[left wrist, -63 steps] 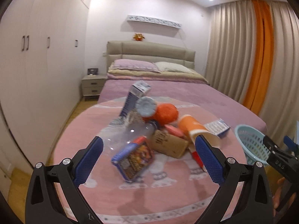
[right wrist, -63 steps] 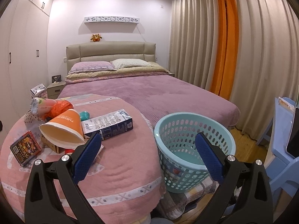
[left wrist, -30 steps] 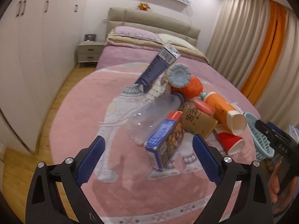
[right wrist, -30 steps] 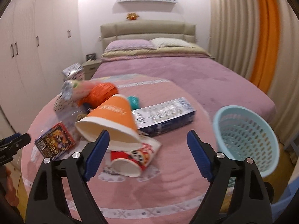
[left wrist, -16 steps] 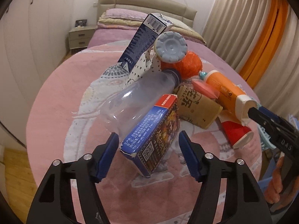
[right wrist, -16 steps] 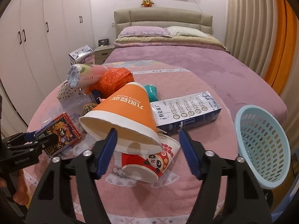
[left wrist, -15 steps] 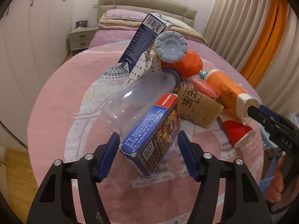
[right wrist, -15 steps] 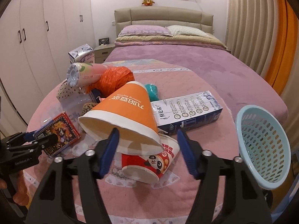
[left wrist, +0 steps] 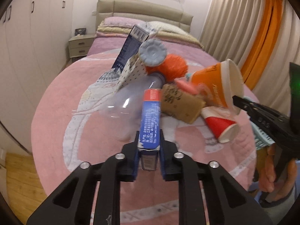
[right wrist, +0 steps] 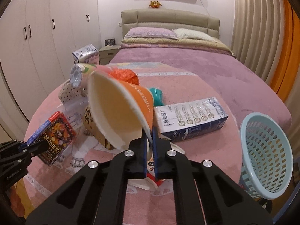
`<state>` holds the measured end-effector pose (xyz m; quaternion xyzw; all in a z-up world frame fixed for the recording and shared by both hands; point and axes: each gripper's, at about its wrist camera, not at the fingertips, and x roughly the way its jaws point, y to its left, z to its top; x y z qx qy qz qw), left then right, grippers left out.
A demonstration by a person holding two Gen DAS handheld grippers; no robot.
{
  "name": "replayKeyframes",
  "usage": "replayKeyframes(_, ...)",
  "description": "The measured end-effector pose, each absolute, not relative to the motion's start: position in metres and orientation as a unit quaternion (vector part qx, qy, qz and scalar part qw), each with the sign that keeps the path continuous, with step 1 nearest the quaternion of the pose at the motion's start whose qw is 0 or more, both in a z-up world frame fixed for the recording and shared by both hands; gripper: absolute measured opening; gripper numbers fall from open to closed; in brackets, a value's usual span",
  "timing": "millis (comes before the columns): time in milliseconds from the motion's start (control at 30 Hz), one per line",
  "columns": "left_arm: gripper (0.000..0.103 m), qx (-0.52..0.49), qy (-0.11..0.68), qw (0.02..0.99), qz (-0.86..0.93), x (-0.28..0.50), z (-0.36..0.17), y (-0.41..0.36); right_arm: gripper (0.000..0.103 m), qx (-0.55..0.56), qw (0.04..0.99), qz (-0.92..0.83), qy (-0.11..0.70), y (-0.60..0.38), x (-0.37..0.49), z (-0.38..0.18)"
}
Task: Collect trash
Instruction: 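Carry both items over the blue basket and open both tools to drop them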
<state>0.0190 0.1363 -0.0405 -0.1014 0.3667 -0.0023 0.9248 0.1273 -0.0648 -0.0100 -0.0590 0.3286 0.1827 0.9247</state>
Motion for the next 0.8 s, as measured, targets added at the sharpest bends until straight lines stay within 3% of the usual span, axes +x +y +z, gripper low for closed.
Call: replayKeyframes(800,0.015,-0.057,0.304,0.945,-0.107,0.063,0.013,0.038,0.003,0.011,0.958,0.135,0.255,-0.166,0.111,0.044)
